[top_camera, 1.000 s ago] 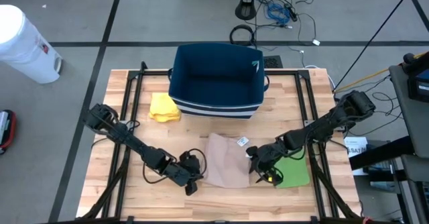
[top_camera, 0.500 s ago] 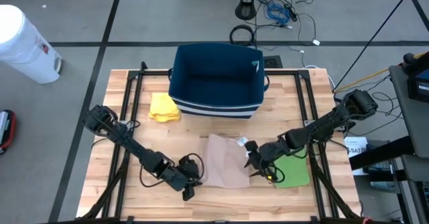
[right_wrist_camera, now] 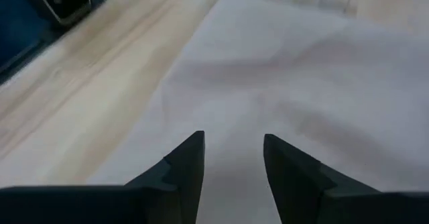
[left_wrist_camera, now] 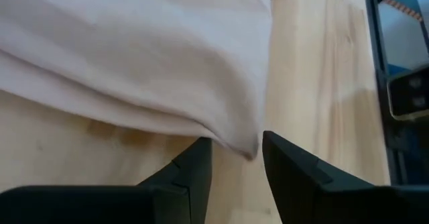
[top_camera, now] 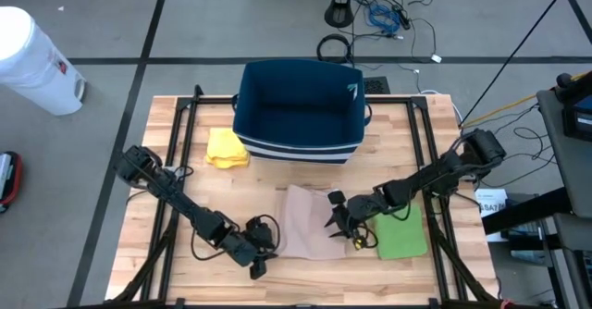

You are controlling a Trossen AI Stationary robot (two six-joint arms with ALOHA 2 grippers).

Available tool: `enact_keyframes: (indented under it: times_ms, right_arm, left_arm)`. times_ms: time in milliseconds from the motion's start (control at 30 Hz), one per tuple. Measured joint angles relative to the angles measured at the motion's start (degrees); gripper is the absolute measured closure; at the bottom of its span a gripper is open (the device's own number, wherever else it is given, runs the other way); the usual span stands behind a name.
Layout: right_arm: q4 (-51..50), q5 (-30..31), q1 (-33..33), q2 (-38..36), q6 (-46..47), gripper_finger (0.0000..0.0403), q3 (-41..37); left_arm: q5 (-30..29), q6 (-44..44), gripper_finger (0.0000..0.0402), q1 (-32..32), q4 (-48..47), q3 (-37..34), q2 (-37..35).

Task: Fold towel
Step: Fold the light pink towel

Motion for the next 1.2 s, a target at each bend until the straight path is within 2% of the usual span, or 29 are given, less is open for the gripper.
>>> enact_keyframes:
  times_ms: [233, 500, 767, 1000, 1200]
  right_arm:
    - [11.1, -0.2, -0.8, 6.5, -1.5, 0.0274, 0.1]
    - [16.7, -0.4, -1.8, 14.4, -3.8, 0.0275, 4.1]
    - [16.7, -0.5, -3.1, 20.0, -6.4, 0.0275, 9.6]
    - [16.3, -5.4, -4.4, 27.7, -6.1, 0.0275, 15.9]
    - [6.5, -6.5, -4.2, 26.8, -6.8, 0.0275, 19.2]
  left_arm:
    - [0.6, 0.0, 0.0264, -0.8, -1.4, 0.0, 0.0]
    - [1.4, 1.0, 0.0264, -0.8, -1.9, 0.0, 0.0]
    - [0.7, 2.6, 0.0264, -1.1, -1.6, 0.0, 0.0]
    - [-1.6, 5.3, 0.0264, -0.1, -1.5, 0.0, 0.0]
    - [-1.9, 5.7, 0.0264, -0.1, -1.6, 0.0, 0.0]
